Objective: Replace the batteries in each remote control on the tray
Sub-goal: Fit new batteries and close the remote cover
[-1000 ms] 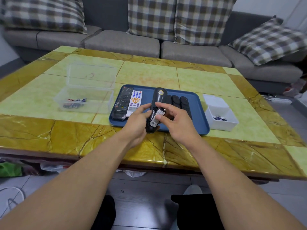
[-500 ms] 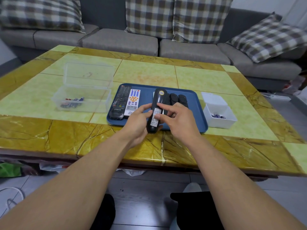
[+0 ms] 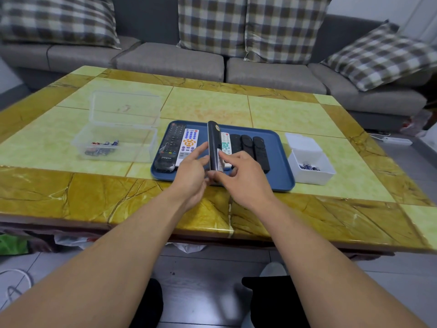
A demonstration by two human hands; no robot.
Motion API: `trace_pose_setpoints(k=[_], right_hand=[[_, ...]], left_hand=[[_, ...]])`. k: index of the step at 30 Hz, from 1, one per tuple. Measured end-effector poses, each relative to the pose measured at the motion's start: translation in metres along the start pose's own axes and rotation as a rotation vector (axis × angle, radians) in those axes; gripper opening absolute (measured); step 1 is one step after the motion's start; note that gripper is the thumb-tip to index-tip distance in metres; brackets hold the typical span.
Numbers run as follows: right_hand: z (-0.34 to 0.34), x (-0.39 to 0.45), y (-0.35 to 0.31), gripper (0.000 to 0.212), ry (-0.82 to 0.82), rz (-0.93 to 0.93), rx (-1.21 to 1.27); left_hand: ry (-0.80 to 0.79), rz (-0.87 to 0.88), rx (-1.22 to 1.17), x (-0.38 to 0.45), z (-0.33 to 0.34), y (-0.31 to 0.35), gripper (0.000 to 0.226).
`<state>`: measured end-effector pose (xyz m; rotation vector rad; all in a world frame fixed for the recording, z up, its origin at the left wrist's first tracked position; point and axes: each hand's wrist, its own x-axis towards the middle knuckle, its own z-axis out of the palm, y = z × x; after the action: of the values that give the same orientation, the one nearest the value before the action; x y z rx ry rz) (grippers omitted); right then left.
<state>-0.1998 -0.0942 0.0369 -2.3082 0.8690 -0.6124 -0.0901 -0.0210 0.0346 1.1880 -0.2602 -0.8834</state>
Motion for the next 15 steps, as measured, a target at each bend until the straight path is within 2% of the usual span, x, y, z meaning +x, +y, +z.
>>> trace_pose_setpoints(k=[2,5,11,15], right_hand=[[0.006,-0.002,-0.005,0.073,-0.027,-0.008,-0.058],[0.014,0.0,-0.011,0.062,-0.01,0.011,0.005],[0.034,0.014,-0.011,0.049,-0.019,0.255,0.192],[0.042,0.019,-0.011,0.045,-0.028,0.251,0.187]], left_hand=[[0.016,0.03,0.044,-0.001,0.0,0.001,0.044],[0.036,0.08,0.087,0.0,-0.001,0.0,0.041],[0.114,0.133,0.227,0.002,-0.011,-0.003,0.035],[0.125,0.122,0.222,0.003,-0.017,-0.001,0.034]])
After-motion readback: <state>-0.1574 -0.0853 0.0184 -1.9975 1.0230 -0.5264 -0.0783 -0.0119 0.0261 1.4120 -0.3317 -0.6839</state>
